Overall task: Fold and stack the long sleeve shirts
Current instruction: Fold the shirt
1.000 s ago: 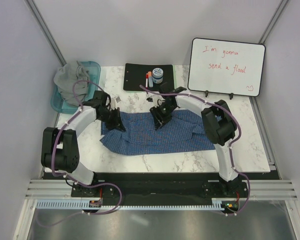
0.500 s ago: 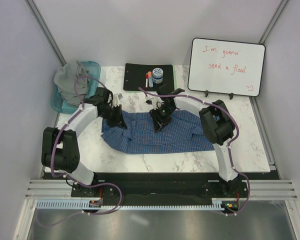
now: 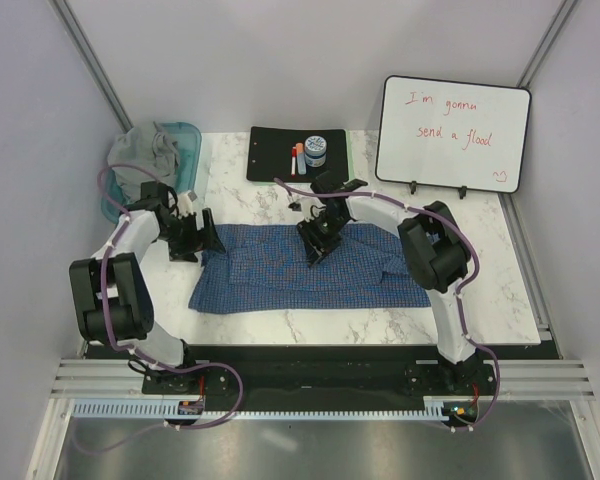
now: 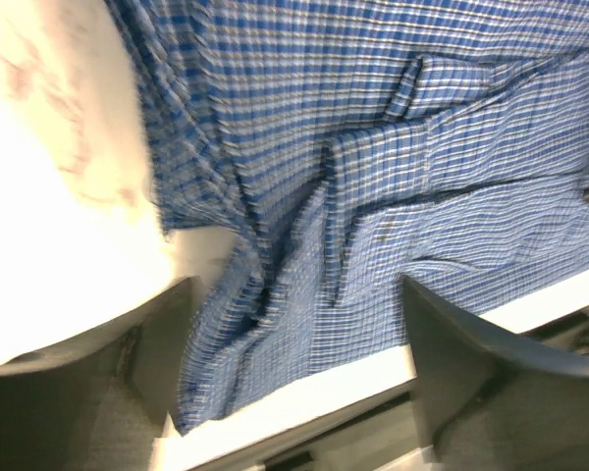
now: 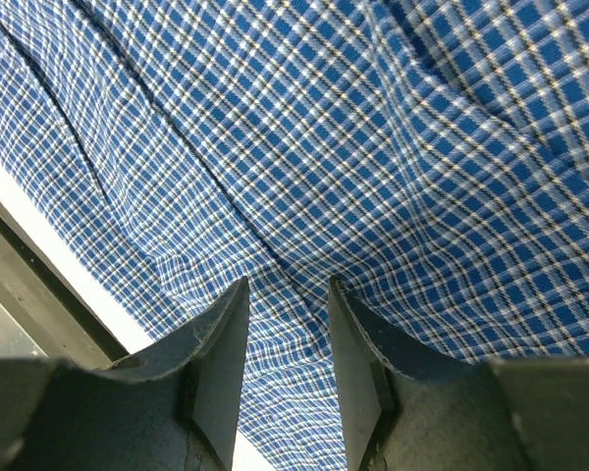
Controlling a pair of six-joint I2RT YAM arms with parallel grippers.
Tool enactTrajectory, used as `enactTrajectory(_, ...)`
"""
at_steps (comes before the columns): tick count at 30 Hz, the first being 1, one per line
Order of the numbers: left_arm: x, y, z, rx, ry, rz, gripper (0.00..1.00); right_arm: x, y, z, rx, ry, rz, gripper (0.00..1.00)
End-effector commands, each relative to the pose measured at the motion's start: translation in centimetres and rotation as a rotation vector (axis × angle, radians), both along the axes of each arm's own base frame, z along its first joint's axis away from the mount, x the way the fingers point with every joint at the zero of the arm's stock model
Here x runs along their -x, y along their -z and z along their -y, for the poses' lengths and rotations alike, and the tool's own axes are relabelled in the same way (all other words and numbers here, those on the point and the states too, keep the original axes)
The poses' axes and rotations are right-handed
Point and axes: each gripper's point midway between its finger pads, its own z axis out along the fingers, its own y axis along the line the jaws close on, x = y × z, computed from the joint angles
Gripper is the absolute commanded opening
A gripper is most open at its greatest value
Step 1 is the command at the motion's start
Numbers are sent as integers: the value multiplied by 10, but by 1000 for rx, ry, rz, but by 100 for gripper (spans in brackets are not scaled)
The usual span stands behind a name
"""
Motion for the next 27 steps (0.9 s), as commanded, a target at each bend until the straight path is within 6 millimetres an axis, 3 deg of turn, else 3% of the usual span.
enactTrajectory(1,-9,-7,-5,8,130,79,99,10,-17,-10,-21,-49,35,46)
enactTrajectory(8,-18,26,-11,-1,162,13,99,13,-14,-10,-6,-55,32,46)
enactTrajectory(17,-34,48,-6,43,206,27,99,15,-10,-9,6,-61,25,47)
enactTrajectory(23,-17,39,23,185,257,24,94,15,-7,-9,12,-64,26,47)
enactTrajectory(27,-6,41,29,210,270,5,87,14,-5,-9,14,-63,23,47)
